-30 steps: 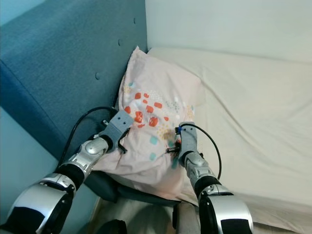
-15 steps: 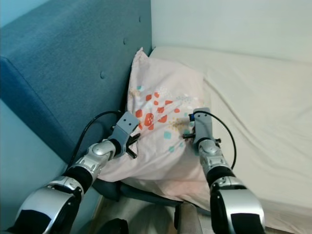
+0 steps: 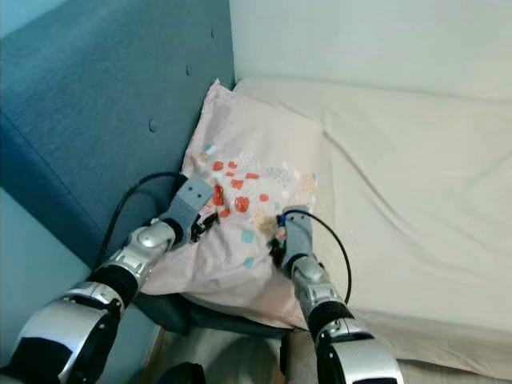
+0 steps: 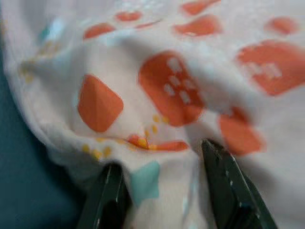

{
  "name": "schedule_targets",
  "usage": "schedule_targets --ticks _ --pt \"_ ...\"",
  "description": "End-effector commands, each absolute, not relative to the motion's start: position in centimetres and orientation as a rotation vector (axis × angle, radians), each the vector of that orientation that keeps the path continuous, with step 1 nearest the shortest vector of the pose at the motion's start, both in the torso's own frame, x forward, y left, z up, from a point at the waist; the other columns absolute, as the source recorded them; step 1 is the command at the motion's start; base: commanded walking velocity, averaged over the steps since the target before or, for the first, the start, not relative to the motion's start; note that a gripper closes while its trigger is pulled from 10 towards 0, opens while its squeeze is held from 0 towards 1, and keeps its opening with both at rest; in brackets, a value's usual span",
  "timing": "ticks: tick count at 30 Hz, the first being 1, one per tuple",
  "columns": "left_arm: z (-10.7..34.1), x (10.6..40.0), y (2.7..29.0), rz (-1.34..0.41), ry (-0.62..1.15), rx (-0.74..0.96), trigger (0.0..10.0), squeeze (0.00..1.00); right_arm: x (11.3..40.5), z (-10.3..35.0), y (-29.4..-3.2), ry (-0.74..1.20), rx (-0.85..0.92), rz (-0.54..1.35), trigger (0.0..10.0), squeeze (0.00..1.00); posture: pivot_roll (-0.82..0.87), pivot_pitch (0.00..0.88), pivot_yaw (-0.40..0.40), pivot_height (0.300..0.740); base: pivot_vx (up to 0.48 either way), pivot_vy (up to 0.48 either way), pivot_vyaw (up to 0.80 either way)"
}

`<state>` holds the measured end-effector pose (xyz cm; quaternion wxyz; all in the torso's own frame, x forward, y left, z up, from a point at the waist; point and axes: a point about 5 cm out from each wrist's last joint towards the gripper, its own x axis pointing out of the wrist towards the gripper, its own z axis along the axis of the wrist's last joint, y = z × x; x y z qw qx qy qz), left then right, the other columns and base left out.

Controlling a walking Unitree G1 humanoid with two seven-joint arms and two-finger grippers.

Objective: Clean up the room

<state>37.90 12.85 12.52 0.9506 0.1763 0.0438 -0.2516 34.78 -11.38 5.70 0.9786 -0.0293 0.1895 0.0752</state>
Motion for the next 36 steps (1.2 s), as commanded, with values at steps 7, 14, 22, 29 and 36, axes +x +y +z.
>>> schedule_targets --ticks 7,14,22,29,36 --pt "12.1 34.9 12.1 -0.724 -0.078 0.247 10.0 1.00 32.7 5.2 -13.3 0.275 -0.045 0.123 10.0 1.00 0.03 0.100 -0.035 0.625 0.000 0.000 0.00" --pt "13.4 32.0 13.5 -0.664 -0.224 0.143 10.0 0.00 30.0 7.3 -13.2 0.100 -0.052 0.208 10.0 0.00 0.01 0.047 -0.034 0.625 0.000 0.000 0.00" --pt "16.6 32.0 15.8 -0.332 -0.368 0.014 10.0 0.00 28.9 9.9 -14.6 -0.080 -0.174 0.105 10.0 0.00 0.01 0.014 -0.035 0.625 0.000 0.000 0.00" --pt "12.4 31.1 12.6 -0.366 -0.117 0.014 10.0 0.00 29.6 10.9 -14.8 -0.102 -0.182 0.090 10.0 0.00 0.00 0.000 -0.040 0.640 0.000 0.000 0.00" --pt "12.0 31.9 12.9 -0.282 -0.060 0.028 10.0 0.00 29.9 10.7 -15.1 -0.069 -0.140 0.051 10.0 0.00 0.00 0.000 -0.044 0.665 0.000 0.000 0.00"
